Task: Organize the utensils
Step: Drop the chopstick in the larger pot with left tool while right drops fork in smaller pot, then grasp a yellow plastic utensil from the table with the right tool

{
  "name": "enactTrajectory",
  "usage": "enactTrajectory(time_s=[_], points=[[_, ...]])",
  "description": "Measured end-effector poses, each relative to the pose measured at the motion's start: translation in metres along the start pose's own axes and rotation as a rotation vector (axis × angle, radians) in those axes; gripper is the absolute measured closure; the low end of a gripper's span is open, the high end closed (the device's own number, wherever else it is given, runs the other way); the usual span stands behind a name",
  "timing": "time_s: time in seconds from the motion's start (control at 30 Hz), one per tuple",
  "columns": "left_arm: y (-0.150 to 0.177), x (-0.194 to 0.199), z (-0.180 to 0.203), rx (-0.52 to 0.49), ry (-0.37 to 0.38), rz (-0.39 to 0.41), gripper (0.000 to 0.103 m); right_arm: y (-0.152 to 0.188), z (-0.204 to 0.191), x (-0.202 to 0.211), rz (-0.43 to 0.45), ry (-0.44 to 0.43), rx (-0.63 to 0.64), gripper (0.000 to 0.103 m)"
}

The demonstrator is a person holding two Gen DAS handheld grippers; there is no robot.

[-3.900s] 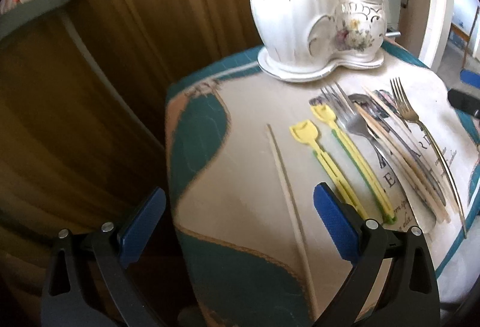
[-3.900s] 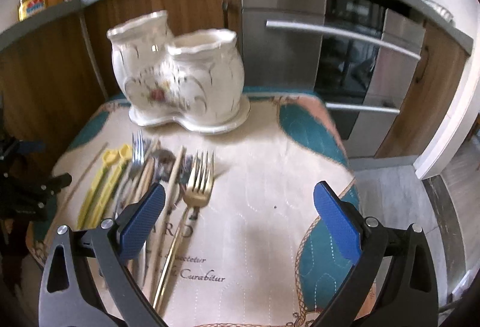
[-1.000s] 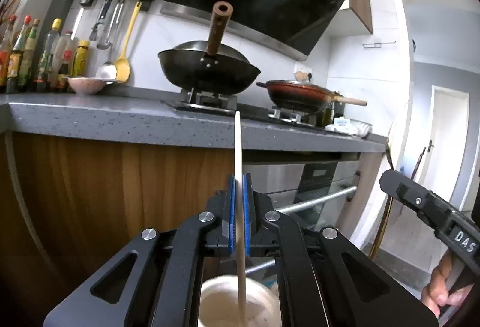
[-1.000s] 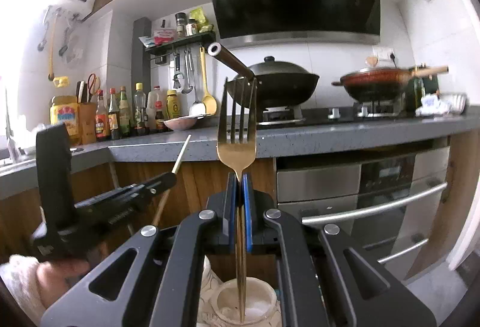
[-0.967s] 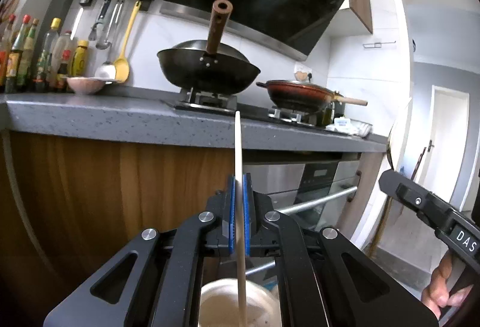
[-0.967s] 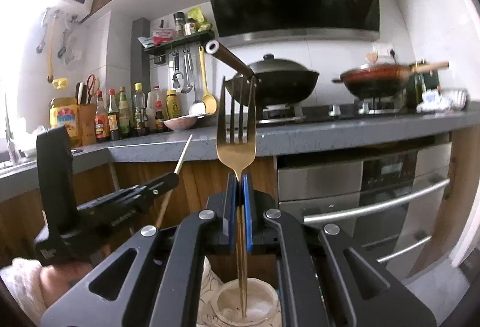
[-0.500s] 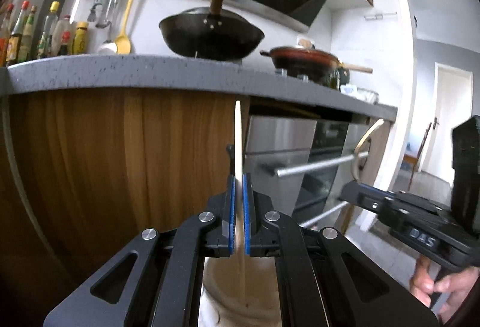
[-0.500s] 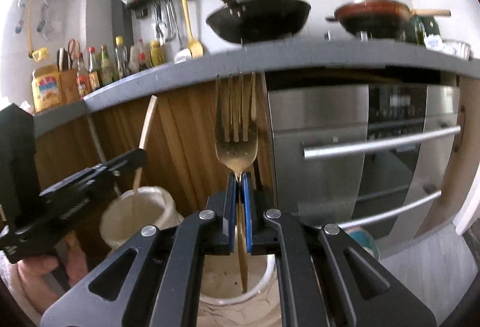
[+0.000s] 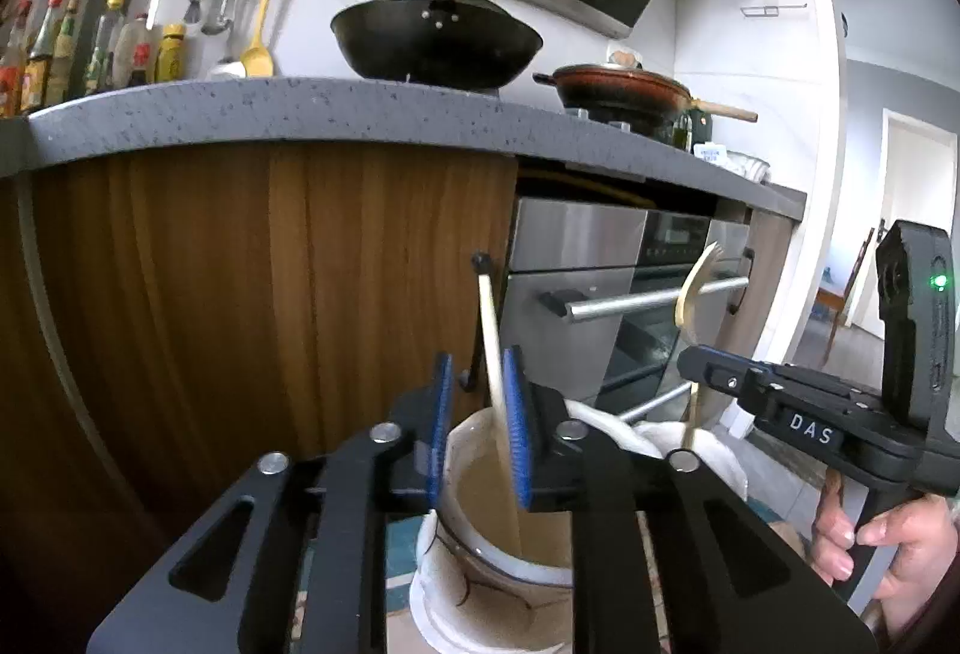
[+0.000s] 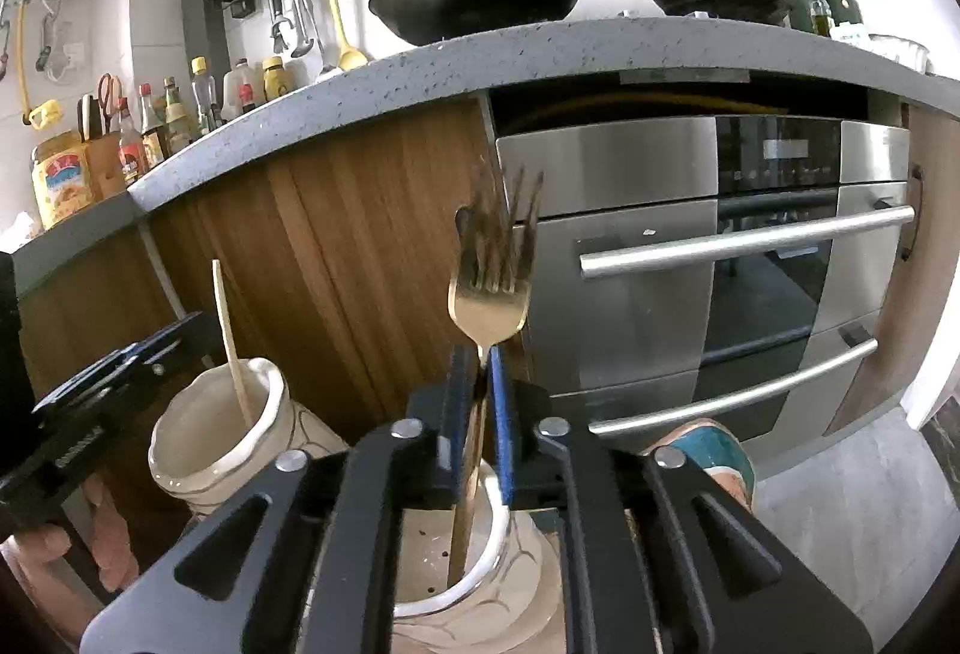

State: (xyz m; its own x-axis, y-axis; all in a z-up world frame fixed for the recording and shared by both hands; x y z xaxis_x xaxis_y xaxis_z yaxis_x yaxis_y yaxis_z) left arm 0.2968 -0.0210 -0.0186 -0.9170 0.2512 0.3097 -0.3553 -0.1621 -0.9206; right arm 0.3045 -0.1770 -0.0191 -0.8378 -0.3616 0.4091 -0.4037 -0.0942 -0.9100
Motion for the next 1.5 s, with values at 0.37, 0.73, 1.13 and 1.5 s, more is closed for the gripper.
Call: enactTrajectory(time_s=[0.37,0.73,1.13,1.5], points=[[-0.006,0.056,-0.010,0.001,-0.080,0.030,0.008,0.010,-0.002,0.060,0.034,0.006,0.007,0.005],[0.041,0.101,-0.020,0.011,-0.135,-0.103,0.005,0.052,-0.006,0.111,-0.025,0.058,0.036,0.005],[0.104,0.118,-0.021,-0.029,-0.169,-0.239,0.005,0.099,-0.008,0.123,-0.131,0.098,0.043,0.005],[0.132,0.117,-0.035,-0.016,-0.201,-0.315,0.005,0.123,-0.027,0.123,-0.189,0.031,0.094,0.005]])
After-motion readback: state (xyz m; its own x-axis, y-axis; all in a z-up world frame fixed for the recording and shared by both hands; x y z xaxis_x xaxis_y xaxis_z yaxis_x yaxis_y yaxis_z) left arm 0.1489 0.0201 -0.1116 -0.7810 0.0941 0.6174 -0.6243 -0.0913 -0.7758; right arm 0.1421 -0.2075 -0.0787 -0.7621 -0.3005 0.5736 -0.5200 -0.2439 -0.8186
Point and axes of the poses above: each gripper's, at about its wrist camera, not at the fingertips, and x roughly against the way its jaws point, z to its right, y to its underside, the point moved 9 cm from there along -x, roughly the way its jaws point, and after that the axes turned 8 degrees about x, right-handed, at the moved point
